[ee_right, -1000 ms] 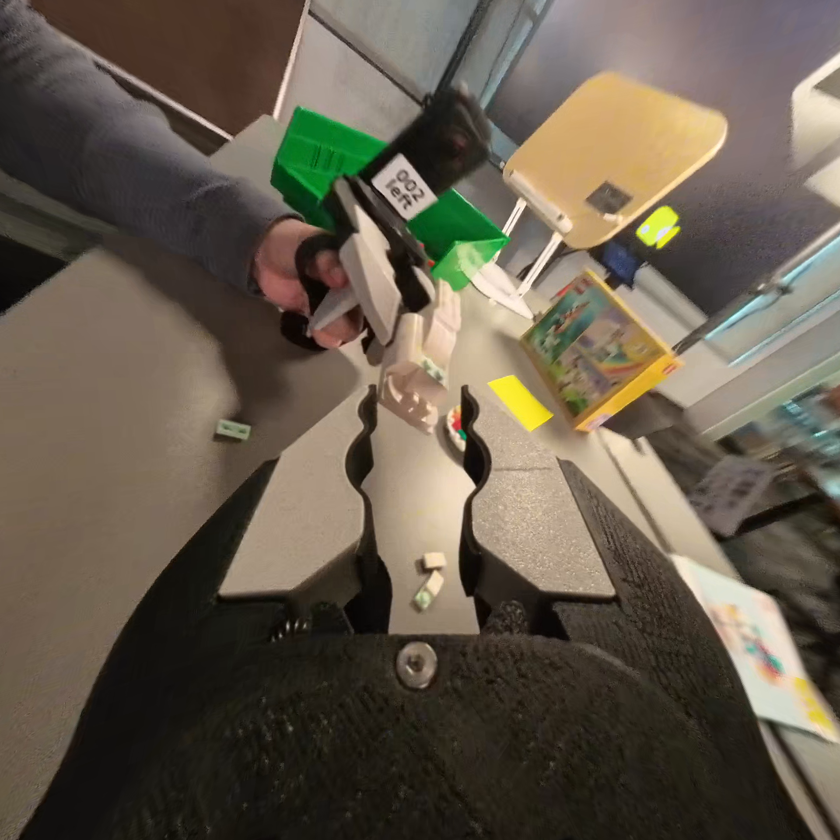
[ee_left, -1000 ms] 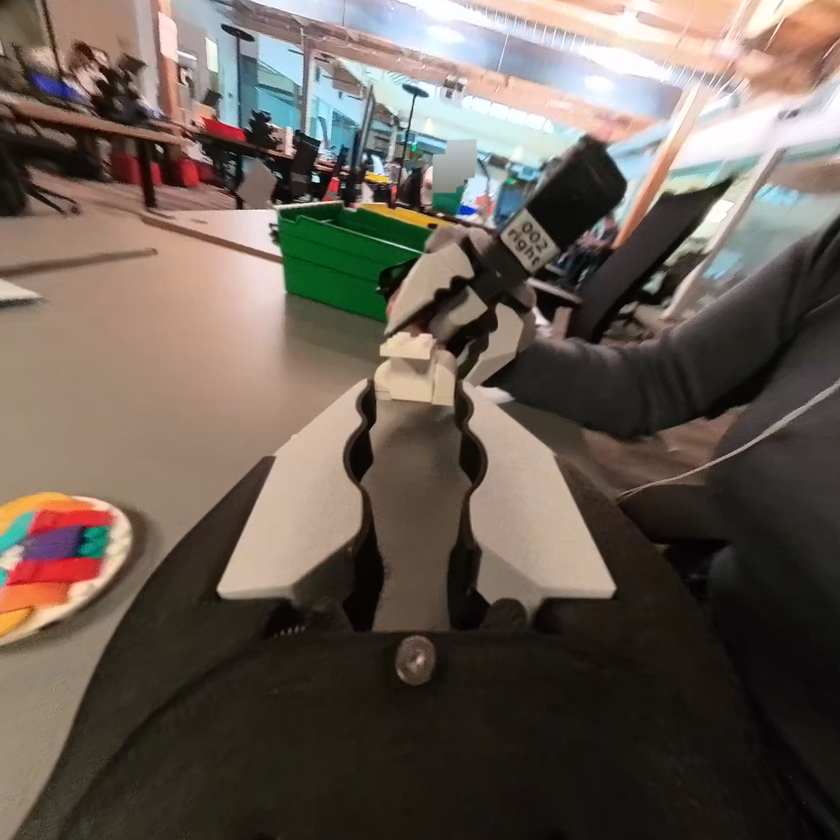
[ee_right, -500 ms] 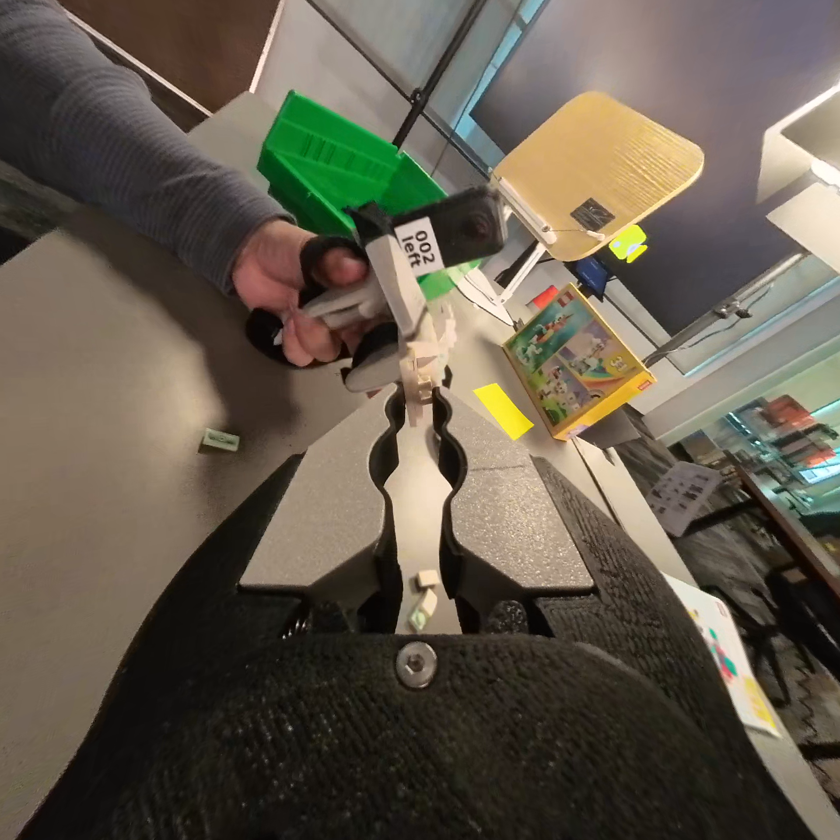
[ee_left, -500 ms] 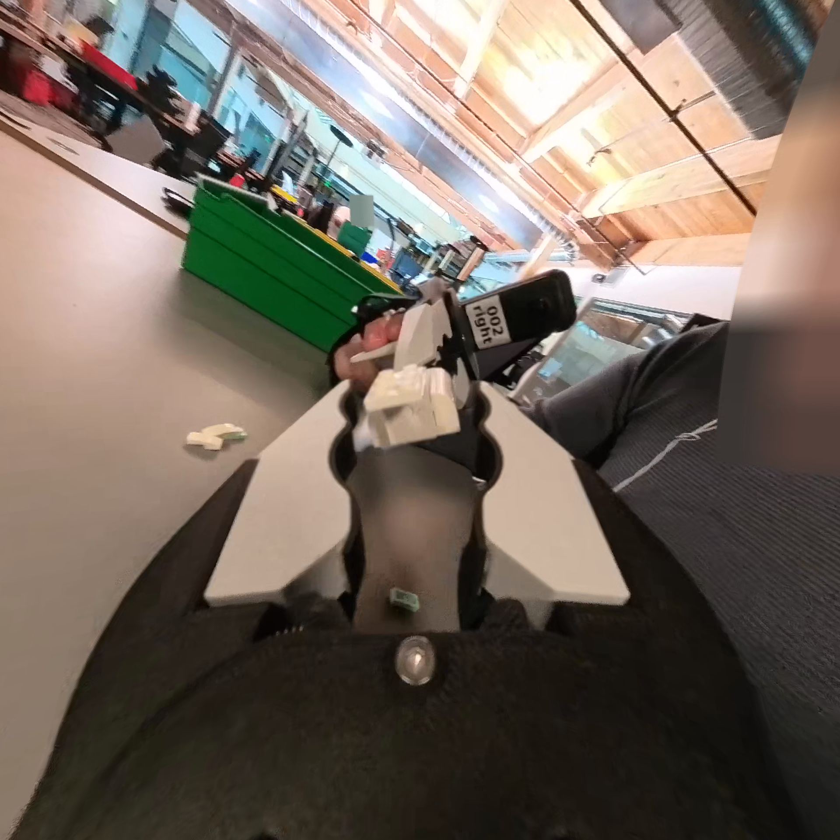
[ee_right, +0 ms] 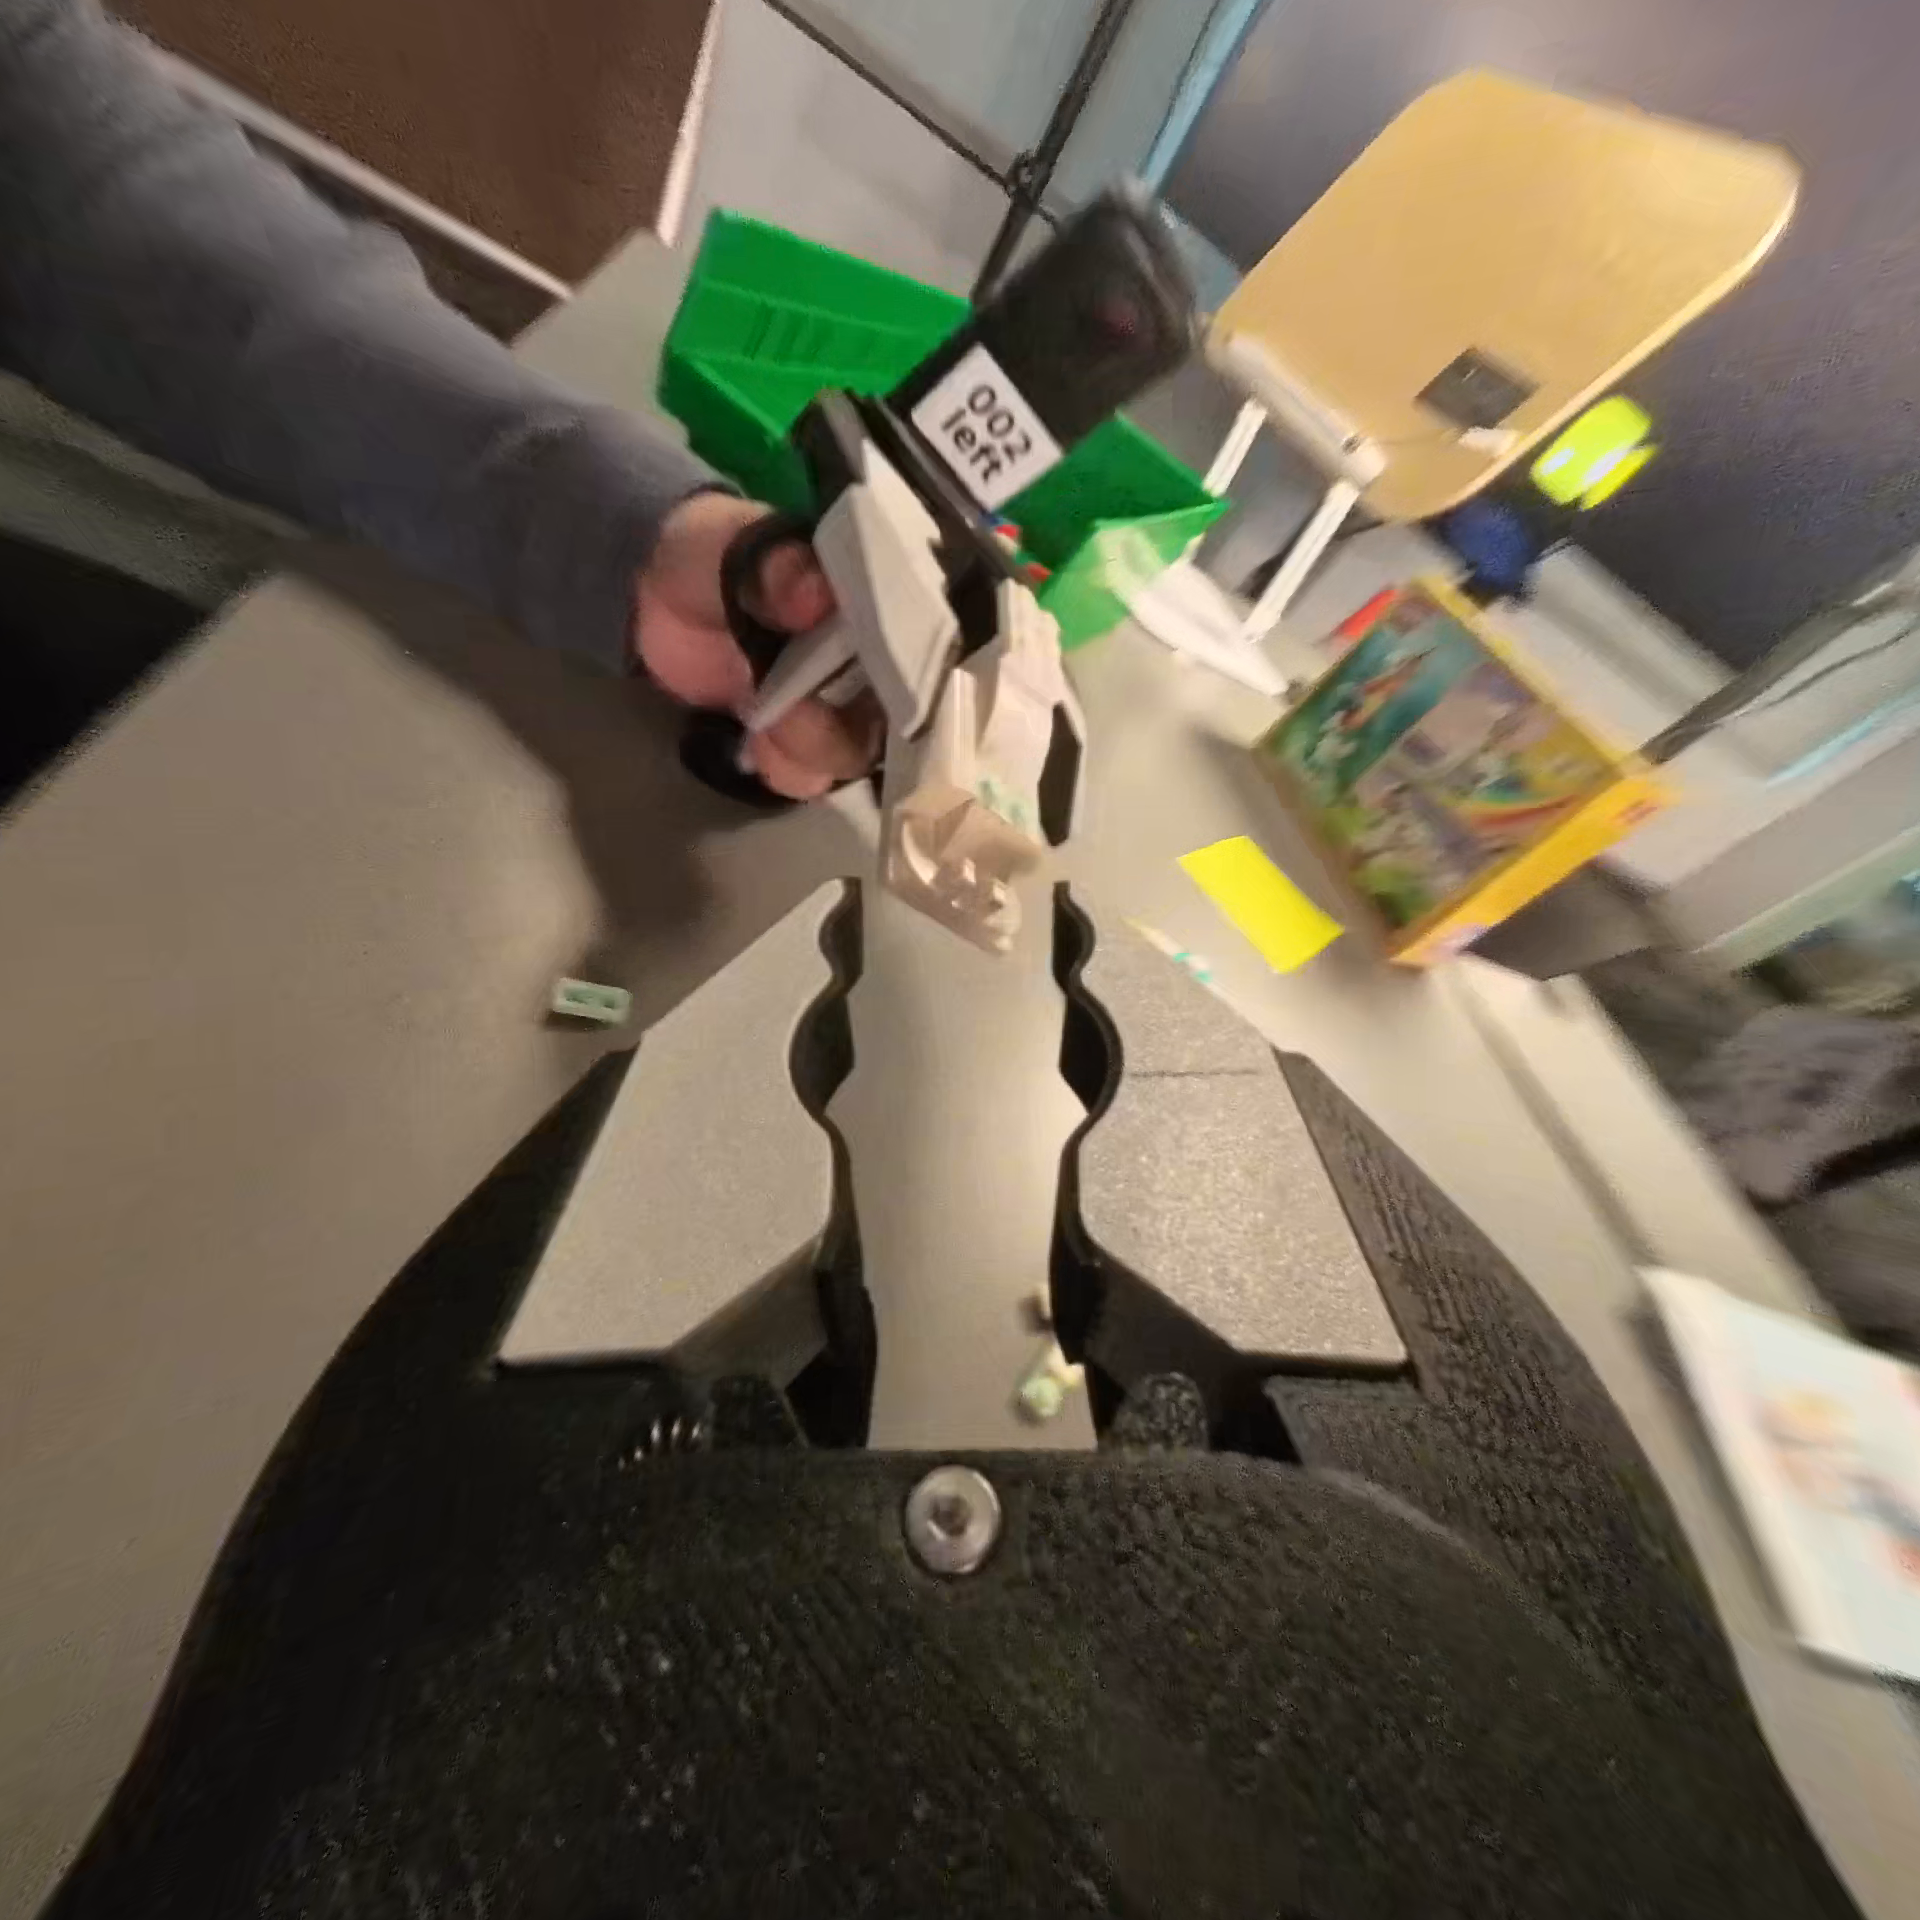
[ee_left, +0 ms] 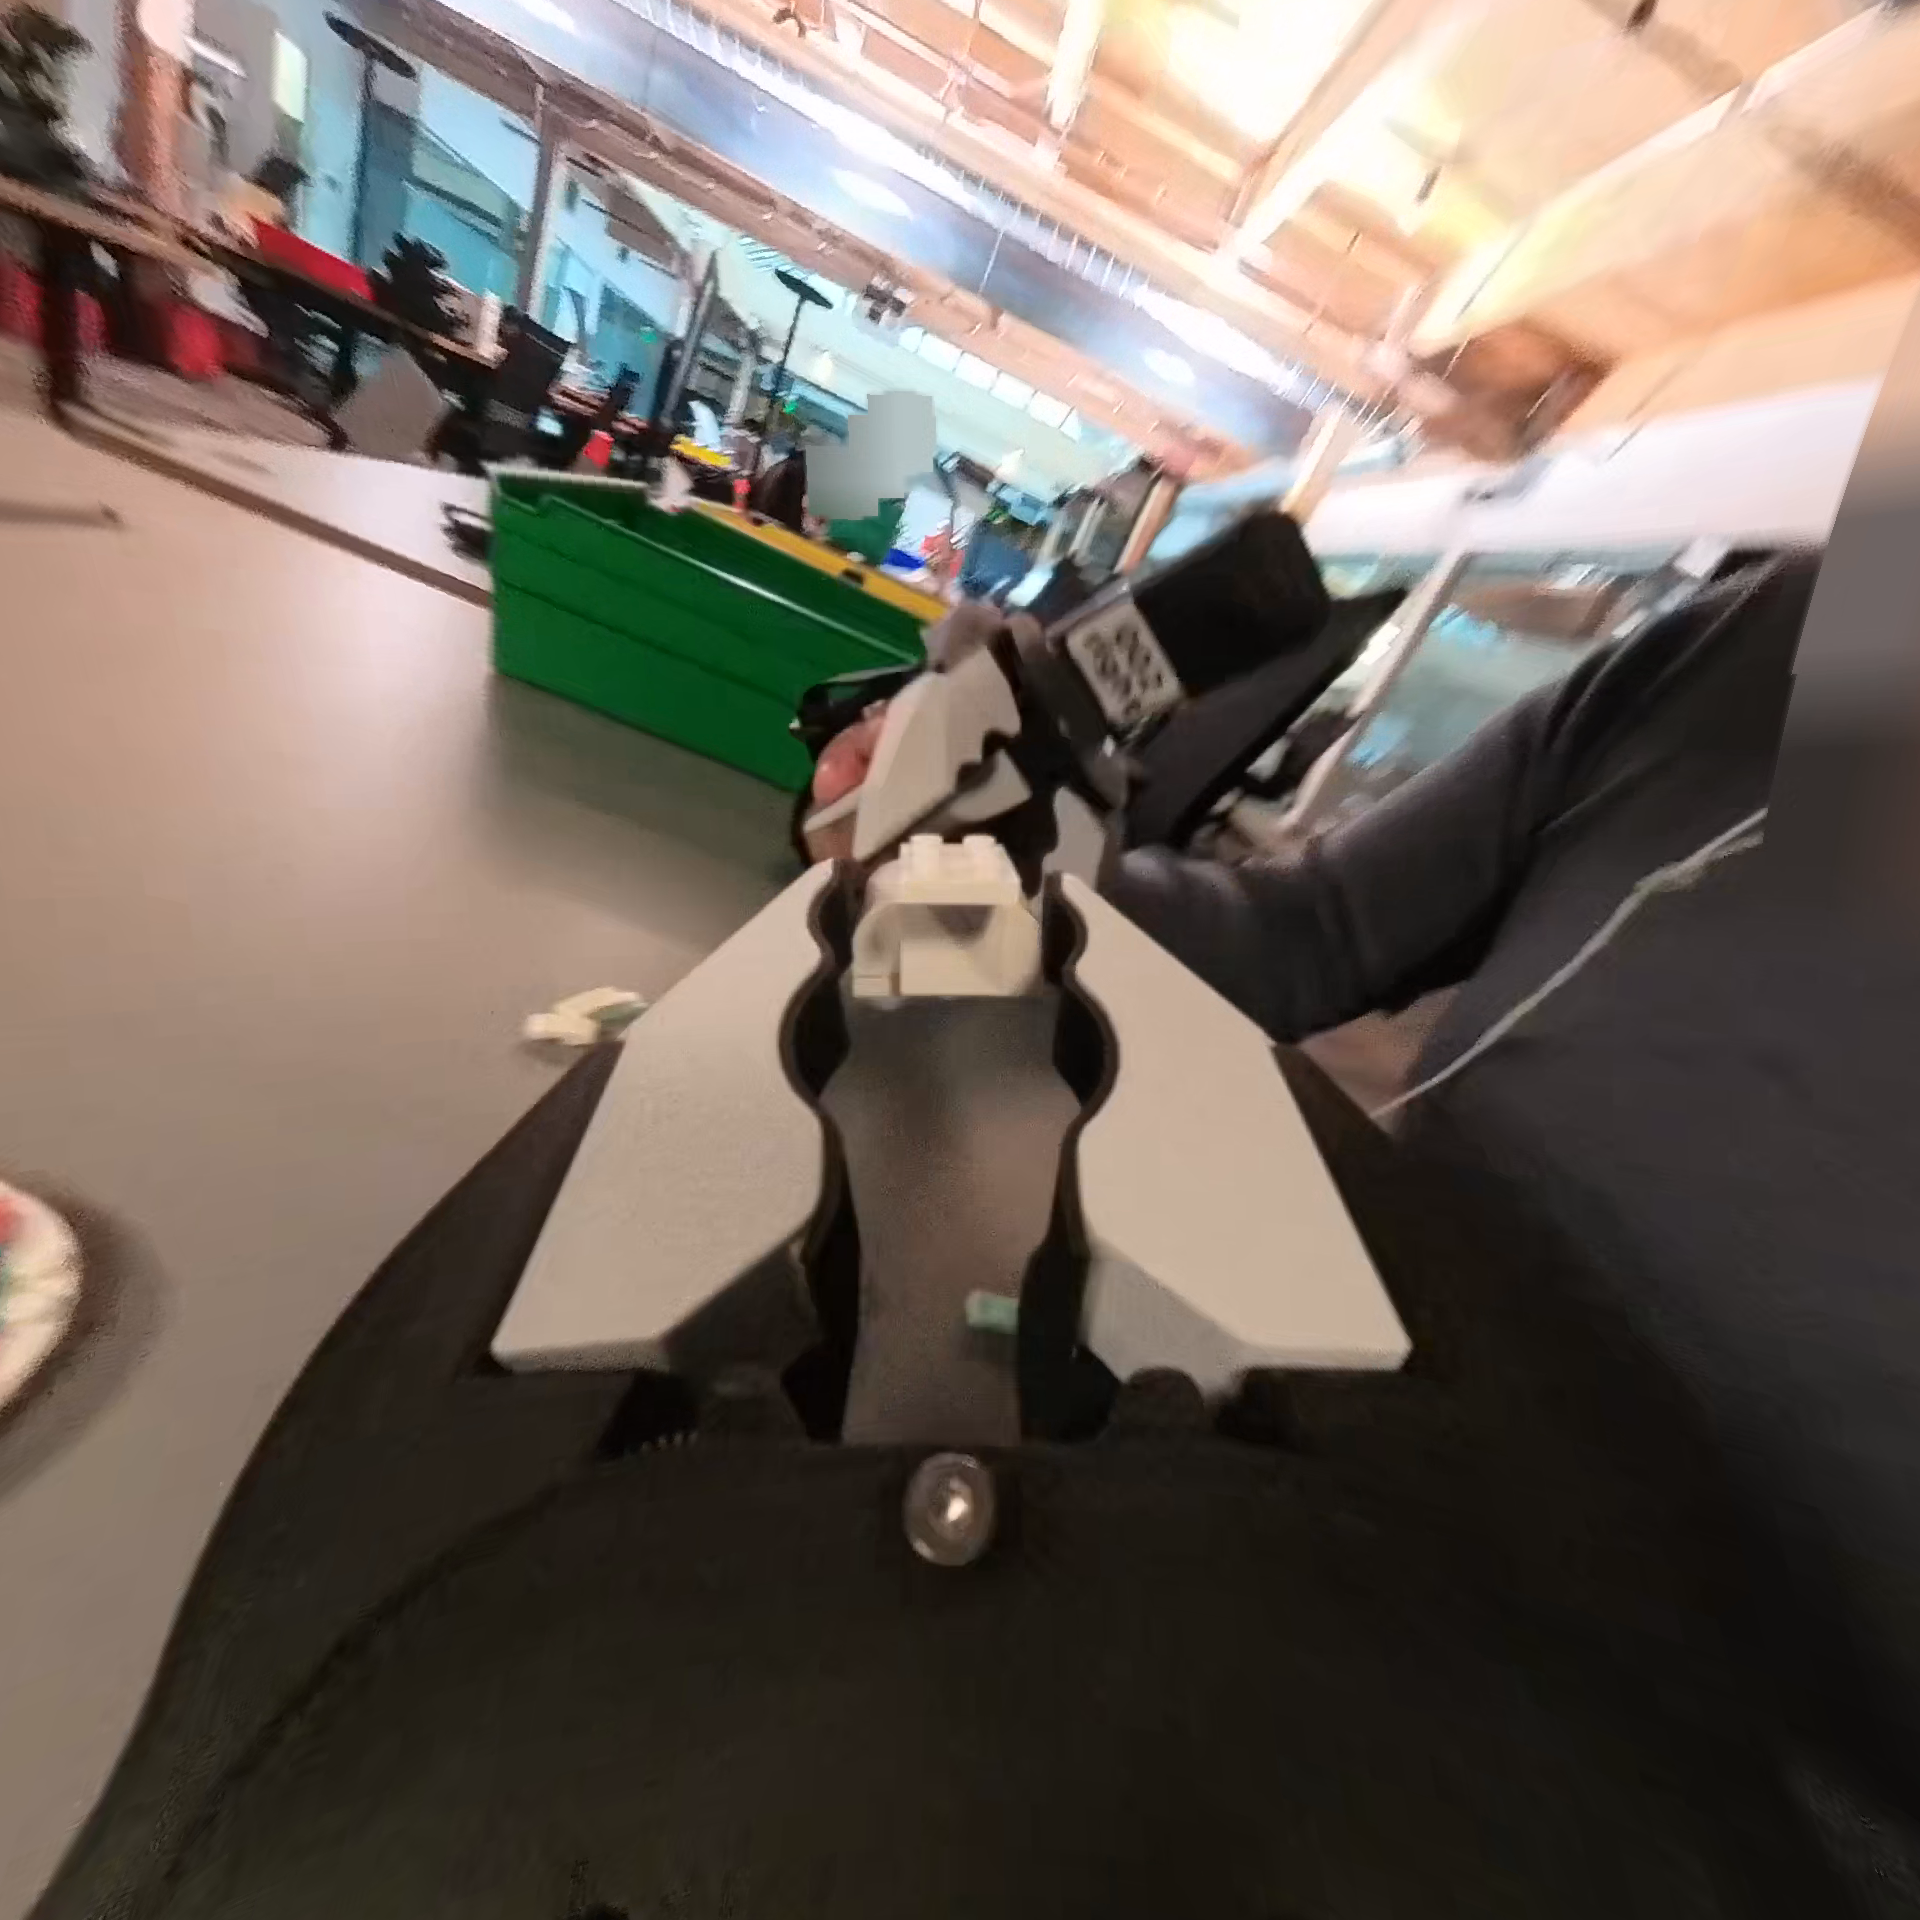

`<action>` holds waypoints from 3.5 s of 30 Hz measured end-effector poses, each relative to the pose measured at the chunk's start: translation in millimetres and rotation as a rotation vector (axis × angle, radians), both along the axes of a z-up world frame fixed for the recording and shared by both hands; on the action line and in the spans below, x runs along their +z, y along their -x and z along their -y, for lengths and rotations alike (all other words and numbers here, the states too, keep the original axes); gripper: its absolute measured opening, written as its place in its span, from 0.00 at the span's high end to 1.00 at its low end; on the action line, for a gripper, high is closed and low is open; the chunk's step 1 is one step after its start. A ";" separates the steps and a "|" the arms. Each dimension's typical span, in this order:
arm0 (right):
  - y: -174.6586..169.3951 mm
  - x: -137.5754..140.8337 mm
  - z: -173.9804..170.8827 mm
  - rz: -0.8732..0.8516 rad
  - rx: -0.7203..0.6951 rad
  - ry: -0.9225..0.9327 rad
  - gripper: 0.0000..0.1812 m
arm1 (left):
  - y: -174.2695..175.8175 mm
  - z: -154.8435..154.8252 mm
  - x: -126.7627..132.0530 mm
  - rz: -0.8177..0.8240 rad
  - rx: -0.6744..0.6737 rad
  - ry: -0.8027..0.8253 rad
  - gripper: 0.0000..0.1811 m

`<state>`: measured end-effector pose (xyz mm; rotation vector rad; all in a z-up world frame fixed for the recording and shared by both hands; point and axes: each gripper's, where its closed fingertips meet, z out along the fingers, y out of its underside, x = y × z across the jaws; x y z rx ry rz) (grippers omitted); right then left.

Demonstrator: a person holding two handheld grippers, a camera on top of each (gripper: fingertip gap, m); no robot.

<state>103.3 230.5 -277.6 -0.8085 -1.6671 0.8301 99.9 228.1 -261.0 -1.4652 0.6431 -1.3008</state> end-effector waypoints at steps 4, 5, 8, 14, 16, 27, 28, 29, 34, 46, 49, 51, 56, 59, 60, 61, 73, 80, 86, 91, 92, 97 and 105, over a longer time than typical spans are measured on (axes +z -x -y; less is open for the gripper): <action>-0.6 -10.7 -1.6 0.121 0.030 0.213 0.81 | 0.8 1.2 -12.1 -0.287 0.126 -0.292 0.81; -0.7 -14.6 -0.2 0.148 0.038 0.229 0.84 | -0.6 2.7 -14.2 -0.333 0.137 -0.357 0.81; -0.3 -26.6 0.8 0.213 0.035 0.215 0.85 | -6.2 6.9 -22.3 -0.444 0.143 -0.501 0.81; -2.9 -24.5 0.8 0.204 0.047 0.188 0.85 | -6.8 7.8 -23.3 -0.451 0.137 -0.510 0.81; -4.0 -24.5 0.9 0.203 0.055 0.191 0.85 | -7.1 7.9 -23.6 -0.452 0.132 -0.506 0.81; -4.2 -28.0 -0.1 0.211 0.048 0.149 0.97 | -2.5 -0.5 -26.0 -0.448 0.160 -0.398 0.81; -3.2 -28.9 -0.8 0.209 0.041 0.142 0.97 | -3.4 0.1 -26.8 -0.455 0.157 -0.401 0.81; -2.7 -28.7 -1.2 0.204 0.037 0.135 0.97 | -4.1 0.5 -27.5 -0.462 0.156 -0.406 0.80; -2.9 -26.2 -0.6 0.185 0.042 0.116 0.96 | -4.2 1.5 -24.9 -0.442 0.153 -0.409 0.81; -1.0 -39.7 6.9 0.261 0.072 0.151 0.95 | -14.9 10.3 -28.9 -0.463 0.086 -0.441 0.81; 1.5 -41.7 7.8 0.271 0.060 0.134 0.96 | -16.4 12.3 -27.3 -0.441 0.070 -0.428 0.81; 2.2 -39.8 0.6 0.258 0.018 0.107 0.96 | -14.1 8.0 -27.7 -0.453 0.104 -0.423 0.81; 3.9 -29.5 -32.3 0.161 -0.187 -0.173 1.00 | -2.7 -10.4 -32.2 -0.481 0.221 -0.293 0.80; 4.1 -28.5 -34.5 0.156 -0.203 -0.194 1.00 | -1.7 -13.7 -32.9 -0.472 0.228 -0.256 0.94; 4.0 -31.7 -37.0 0.171 -0.210 -0.177 1.00 | -0.4 -16.5 -34.9 -0.490 0.244 -0.253 1.00; 3.5 -35.2 -41.8 0.189 -0.229 -0.160 1.00 | 2.5 -20.9 -39.3 -0.527 0.268 -0.241 1.00; 1.8 -63.6 -67.1 0.298 -0.326 -0.030 0.95 | 19.5 -25.7 -74.9 -0.692 0.267 0.026 0.66; 2.2 -60.7 -52.9 0.305 -0.224 0.206 0.93 | 9.9 -27.3 -107.0 -0.937 0.203 0.061 0.78; -8.0 -72.0 -29.3 0.437 -0.068 0.307 0.94 | 6.0 -22.3 -105.4 -0.957 0.141 -0.069 0.81; -8.2 -79.5 -23.3 0.496 -0.030 0.301 0.97 | 3.8 -18.1 -106.8 -0.902 0.046 -0.029 0.81; -7.1 -79.5 -24.4 0.490 -0.036 0.286 0.98 | 3.8 -17.9 -106.9 -0.906 0.034 -0.044 0.81; -5.7 -81.5 -22.6 0.498 -0.021 0.261 0.99 | 3.0 -17.2 -106.8 -0.903 0.013 -0.056 0.81; -4.9 -82.5 -19.0 0.511 0.007 0.267 1.00 | 0.8 -16.8 -106.2 -0.900 -0.001 -0.071 0.80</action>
